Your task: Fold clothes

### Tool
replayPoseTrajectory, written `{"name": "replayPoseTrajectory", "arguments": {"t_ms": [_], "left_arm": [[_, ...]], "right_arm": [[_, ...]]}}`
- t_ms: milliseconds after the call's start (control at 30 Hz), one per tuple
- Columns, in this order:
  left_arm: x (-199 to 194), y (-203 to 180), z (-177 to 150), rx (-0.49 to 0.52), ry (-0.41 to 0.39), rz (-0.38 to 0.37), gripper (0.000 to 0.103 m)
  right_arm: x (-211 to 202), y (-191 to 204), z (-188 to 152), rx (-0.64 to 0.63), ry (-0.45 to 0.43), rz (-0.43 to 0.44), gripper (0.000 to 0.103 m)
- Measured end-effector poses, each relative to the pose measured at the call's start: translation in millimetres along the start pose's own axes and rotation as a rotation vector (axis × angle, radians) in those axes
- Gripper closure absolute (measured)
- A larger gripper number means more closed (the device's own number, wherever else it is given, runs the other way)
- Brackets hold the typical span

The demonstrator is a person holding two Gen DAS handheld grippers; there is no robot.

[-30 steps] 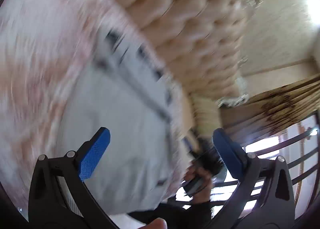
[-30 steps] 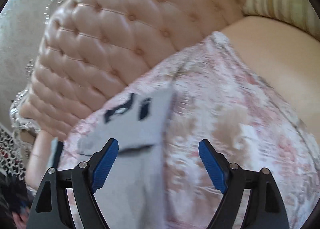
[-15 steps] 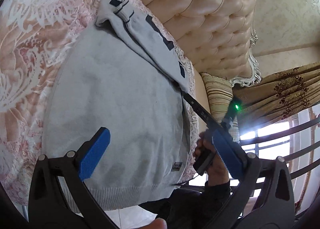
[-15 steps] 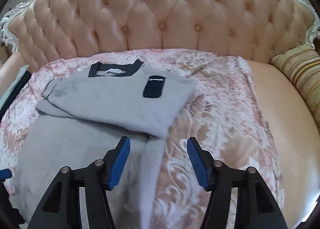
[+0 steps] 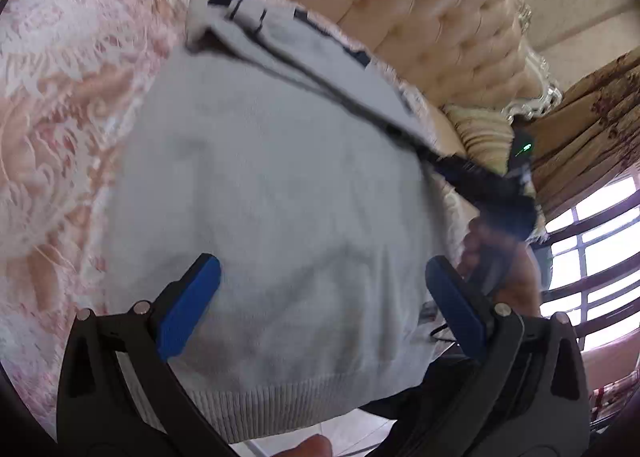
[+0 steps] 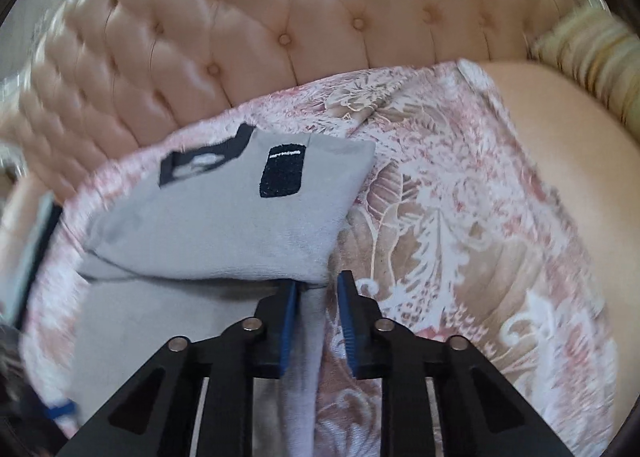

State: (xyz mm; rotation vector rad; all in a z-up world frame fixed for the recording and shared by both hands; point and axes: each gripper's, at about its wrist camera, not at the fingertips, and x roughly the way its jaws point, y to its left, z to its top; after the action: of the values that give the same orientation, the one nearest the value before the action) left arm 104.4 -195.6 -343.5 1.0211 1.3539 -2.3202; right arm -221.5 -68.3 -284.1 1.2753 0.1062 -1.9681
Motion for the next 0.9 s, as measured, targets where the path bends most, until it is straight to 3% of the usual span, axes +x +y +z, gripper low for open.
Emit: {"name": "replayPoseTrajectory", "arguments": {"t_ms": [67,200,300,467,633,733,900], "left_arm": [[3,1,-2,0.011,0.006,0.012,0.001],[4,2,0,0.021,0.015,0.021,0.001],[3,5,-1,0.025,0.017,0.025,0.001],[5,5,1,0.053,0.031,0.040,0.001],[3,5,-2,0.071,0.035,0.046,0.001],[3,6,-3,0.082,0.034,0.047,0.001],[2,5,-3,0.102,0.034,0.054,0.001]], "right_arm": [[-3,-14,0,0.095,-0.008,0.072,0.083],[4,-41,-6,0.238,0.012,0.132,0.087],[0,-35,-7,0.215,0.000,0.098,0.088],[-7,-6,-9,0.063,-0.016,0.016,0.072],[-8,-8,-9,0.082,-0.043,0.016,0.074],[-6,-9,-10,0.063,-0.035,-0.006,0.083],[-4,-3,-12,-0.049,-0.031,-0.128,0.083]]}}
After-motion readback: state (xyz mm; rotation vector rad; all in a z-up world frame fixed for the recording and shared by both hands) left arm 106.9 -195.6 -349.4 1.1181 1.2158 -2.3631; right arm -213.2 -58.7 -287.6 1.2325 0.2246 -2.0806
